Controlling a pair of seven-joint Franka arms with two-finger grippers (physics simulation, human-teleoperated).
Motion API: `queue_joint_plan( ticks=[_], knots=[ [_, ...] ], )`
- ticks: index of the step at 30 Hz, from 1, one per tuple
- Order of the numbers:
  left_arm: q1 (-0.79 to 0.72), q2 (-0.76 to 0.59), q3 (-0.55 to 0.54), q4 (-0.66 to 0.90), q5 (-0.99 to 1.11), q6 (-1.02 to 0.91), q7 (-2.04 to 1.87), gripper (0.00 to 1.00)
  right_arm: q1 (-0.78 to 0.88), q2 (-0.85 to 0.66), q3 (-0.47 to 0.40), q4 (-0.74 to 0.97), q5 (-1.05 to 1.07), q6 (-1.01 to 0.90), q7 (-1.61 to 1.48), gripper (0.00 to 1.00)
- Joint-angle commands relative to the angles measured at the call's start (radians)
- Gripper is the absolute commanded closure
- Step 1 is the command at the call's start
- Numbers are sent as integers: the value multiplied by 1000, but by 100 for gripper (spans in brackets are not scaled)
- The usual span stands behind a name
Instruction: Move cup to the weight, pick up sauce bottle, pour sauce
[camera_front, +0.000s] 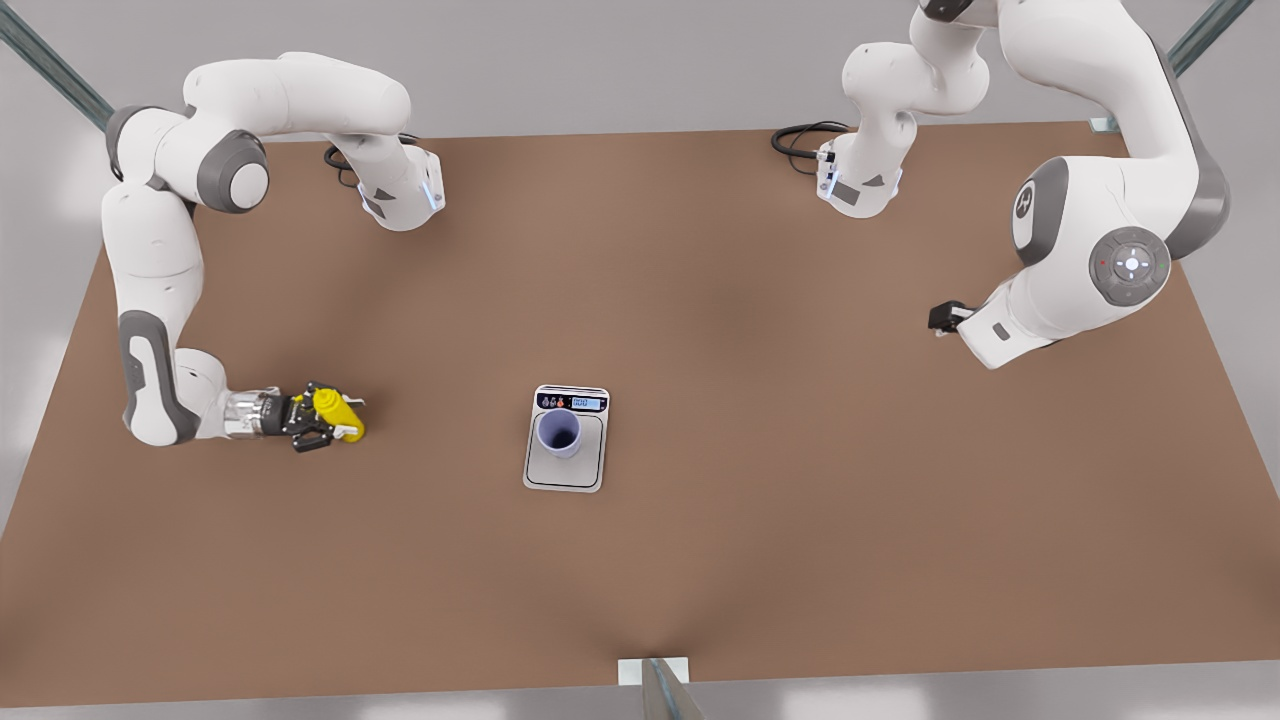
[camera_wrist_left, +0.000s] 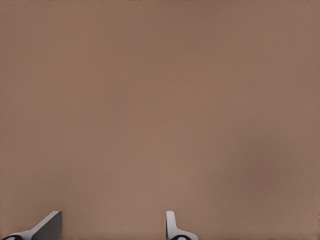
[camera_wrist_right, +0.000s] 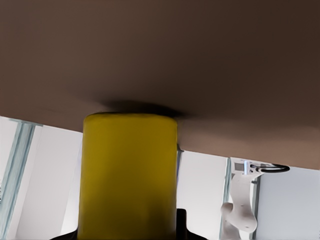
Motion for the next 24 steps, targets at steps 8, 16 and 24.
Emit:
queue_joint_plan(
  ticks=[8,16,24],
  knots=[
    [0,20,8,0,-1,-22,11,0,100,-133,3,55,-1,37,193,73],
    [0,28,6,12,-1,-22,15,0,333,-373,-15,81,-90,271,503,73],
    [0,28,6,12,-2,-27,15,0,486,-493,155,103,-473,695,957,74]
  ],
)
